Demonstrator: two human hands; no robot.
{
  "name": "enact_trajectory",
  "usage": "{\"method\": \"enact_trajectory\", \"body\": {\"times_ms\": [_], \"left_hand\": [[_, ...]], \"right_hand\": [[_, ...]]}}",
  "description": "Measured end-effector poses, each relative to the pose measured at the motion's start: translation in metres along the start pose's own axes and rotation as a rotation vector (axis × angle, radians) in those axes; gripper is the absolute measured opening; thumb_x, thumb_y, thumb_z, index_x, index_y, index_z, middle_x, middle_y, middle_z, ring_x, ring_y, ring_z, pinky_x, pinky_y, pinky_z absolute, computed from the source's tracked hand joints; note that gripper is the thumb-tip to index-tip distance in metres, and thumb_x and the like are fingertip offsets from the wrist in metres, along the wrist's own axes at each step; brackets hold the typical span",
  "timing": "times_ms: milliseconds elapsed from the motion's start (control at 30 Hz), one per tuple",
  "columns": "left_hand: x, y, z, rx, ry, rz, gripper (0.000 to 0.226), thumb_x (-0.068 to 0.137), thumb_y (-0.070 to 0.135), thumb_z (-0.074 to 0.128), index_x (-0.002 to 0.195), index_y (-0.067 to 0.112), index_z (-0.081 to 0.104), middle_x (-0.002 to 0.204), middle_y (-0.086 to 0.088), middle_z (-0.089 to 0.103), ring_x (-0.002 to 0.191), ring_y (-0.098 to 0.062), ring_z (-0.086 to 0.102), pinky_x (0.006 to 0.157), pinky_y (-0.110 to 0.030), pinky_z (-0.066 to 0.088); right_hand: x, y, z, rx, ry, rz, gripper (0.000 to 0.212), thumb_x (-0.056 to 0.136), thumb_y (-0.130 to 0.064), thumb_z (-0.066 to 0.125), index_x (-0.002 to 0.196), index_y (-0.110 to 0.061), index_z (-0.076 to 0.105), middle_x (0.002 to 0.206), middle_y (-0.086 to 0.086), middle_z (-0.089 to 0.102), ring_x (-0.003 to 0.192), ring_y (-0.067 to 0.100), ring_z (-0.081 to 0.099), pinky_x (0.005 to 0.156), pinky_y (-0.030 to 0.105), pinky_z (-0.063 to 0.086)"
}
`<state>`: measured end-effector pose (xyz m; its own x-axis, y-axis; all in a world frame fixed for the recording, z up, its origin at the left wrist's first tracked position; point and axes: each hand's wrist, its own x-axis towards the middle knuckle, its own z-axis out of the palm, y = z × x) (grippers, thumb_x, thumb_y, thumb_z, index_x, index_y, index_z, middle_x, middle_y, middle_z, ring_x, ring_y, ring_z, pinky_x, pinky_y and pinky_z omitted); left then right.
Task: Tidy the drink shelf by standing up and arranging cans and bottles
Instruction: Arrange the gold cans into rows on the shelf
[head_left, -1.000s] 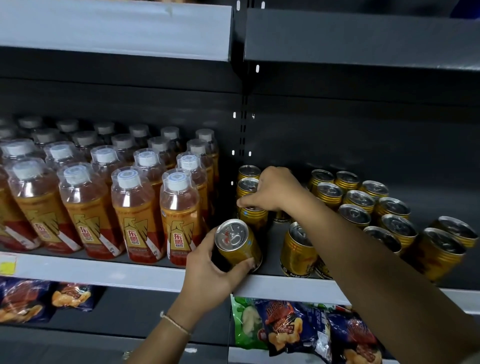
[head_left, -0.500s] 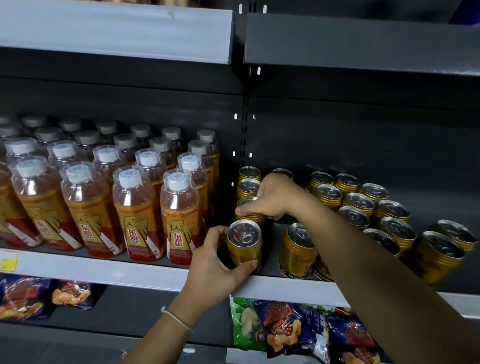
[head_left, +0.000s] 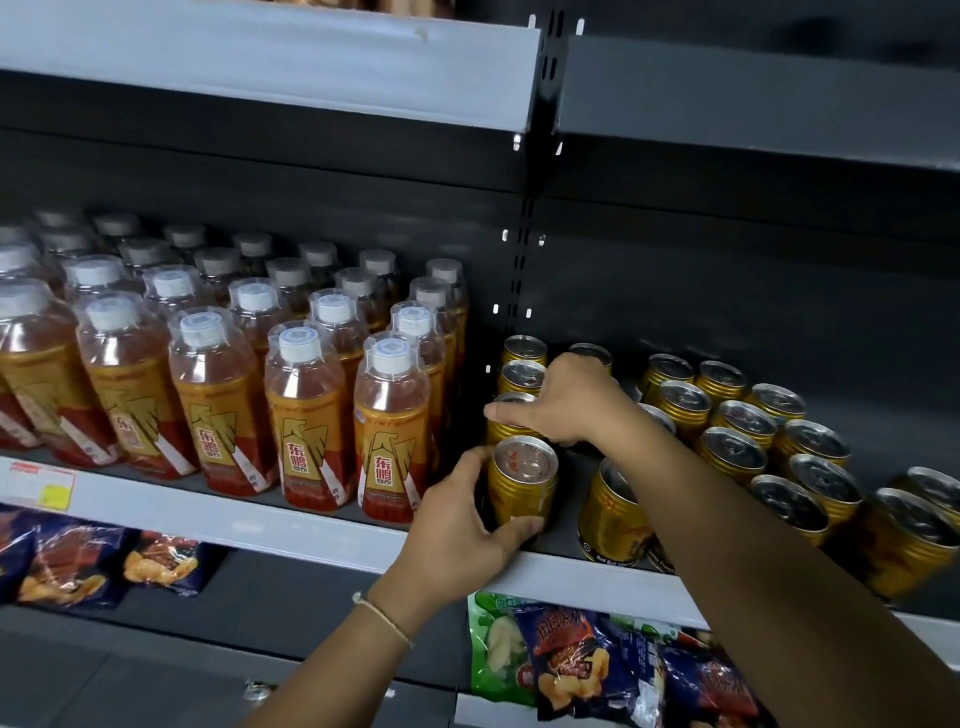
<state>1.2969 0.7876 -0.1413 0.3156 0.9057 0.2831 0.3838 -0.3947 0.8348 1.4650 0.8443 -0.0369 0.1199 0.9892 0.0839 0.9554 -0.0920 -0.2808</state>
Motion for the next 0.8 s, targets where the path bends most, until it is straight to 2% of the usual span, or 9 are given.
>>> {"method": "enact_trajectory", "body": {"times_ms": [100,200,267,367,433,500,567,700,800], "left_hand": [[0.002,0.003,-0.002,0.029,-0.043,-0.012,0.072,0.076,0.039,0.08,0.136,0.03,0.042,0.117,0.02,0.061,0.108,0.007,0.055,0.087,0.002,0.035],[0.001,0.002,-0.008,0.063,-0.099,-0.007,0.085,0.08,0.038,0.077,0.149,0.027,0.027,0.14,0.01,0.05,0.131,-0.007,0.043,0.109,-0.02,0.033],[-0.001,-0.001,-0.014,0.109,-0.128,-0.011,0.101,0.079,0.038,0.078,0.155,0.025,0.012,0.152,0.009,0.035,0.141,-0.006,0.027,0.118,-0.026,0.023],[-0.005,-0.008,-0.018,0.129,-0.182,-0.016,0.11,0.078,0.034,0.079,0.156,0.027,0.001,0.155,0.011,0.028,0.134,0.007,0.021,0.104,-0.001,0.017],[-0.006,-0.009,-0.018,0.128,-0.19,-0.015,0.106,0.08,0.033,0.077,0.156,0.027,0.005,0.154,0.011,0.031,0.131,0.008,0.022,0.096,0.005,0.015],[-0.005,-0.005,-0.016,0.099,-0.149,-0.005,0.092,0.082,0.033,0.075,0.155,0.022,0.019,0.152,0.008,0.038,0.137,-0.001,0.029,0.111,-0.009,0.022],[-0.003,-0.001,-0.013,0.073,-0.085,-0.008,0.079,0.082,0.033,0.077,0.149,0.023,0.036,0.143,0.007,0.049,0.135,-0.009,0.04,0.115,-0.026,0.029],[-0.006,0.002,-0.002,0.065,0.015,0.0,0.075,0.075,0.037,0.082,0.14,0.025,0.047,0.13,0.01,0.056,0.12,-0.003,0.049,0.093,0.003,0.027],[-0.012,0.002,0.003,0.119,0.094,0.016,0.076,0.073,0.043,0.081,0.138,0.02,0.049,0.125,0.009,0.054,0.112,-0.001,0.047,0.084,0.01,0.022]], "right_hand": [[-0.002,0.005,-0.005,0.031,-0.034,-0.007,0.075,0.069,-0.085,0.062,0.055,-0.011,0.062,0.044,0.002,0.061,0.047,0.015,0.064,0.05,0.028,0.047],[-0.004,0.011,-0.009,0.107,0.001,-0.052,0.078,0.077,-0.079,0.062,0.08,-0.002,0.076,0.074,0.013,0.074,0.07,0.026,0.072,0.073,0.04,0.061],[-0.007,0.013,-0.011,0.21,0.041,-0.054,0.061,0.079,-0.069,0.07,0.088,-0.009,0.078,0.082,0.005,0.075,0.077,0.02,0.071,0.077,0.039,0.06],[-0.011,0.014,-0.011,0.286,0.039,-0.052,0.042,0.079,-0.059,0.076,0.091,-0.02,0.077,0.086,-0.011,0.071,0.085,0.007,0.066,0.074,0.028,0.056],[-0.014,0.012,-0.01,0.25,0.075,-0.06,0.041,0.081,-0.056,0.076,0.085,-0.016,0.077,0.082,-0.003,0.073,0.082,0.013,0.068,0.074,0.032,0.059],[-0.017,0.007,-0.012,0.21,0.144,-0.069,0.044,0.083,-0.054,0.075,0.08,-0.011,0.076,0.081,0.006,0.075,0.081,0.02,0.07,0.075,0.037,0.06],[-0.021,0.002,-0.017,0.225,0.121,-0.066,0.042,0.083,-0.056,0.074,0.076,-0.015,0.075,0.079,0.003,0.074,0.08,0.016,0.069,0.072,0.033,0.059],[-0.035,-0.006,-0.03,0.056,-0.148,-0.066,0.057,0.073,-0.074,0.07,0.079,-0.017,0.075,0.08,0.0,0.074,0.077,0.013,0.07,0.07,0.035,0.059],[-0.054,-0.013,-0.026,-0.077,-0.201,-0.093,0.068,0.06,-0.082,0.072,0.084,-0.018,0.072,0.084,0.0,0.071,0.076,0.013,0.066,0.062,0.035,0.055]]}}
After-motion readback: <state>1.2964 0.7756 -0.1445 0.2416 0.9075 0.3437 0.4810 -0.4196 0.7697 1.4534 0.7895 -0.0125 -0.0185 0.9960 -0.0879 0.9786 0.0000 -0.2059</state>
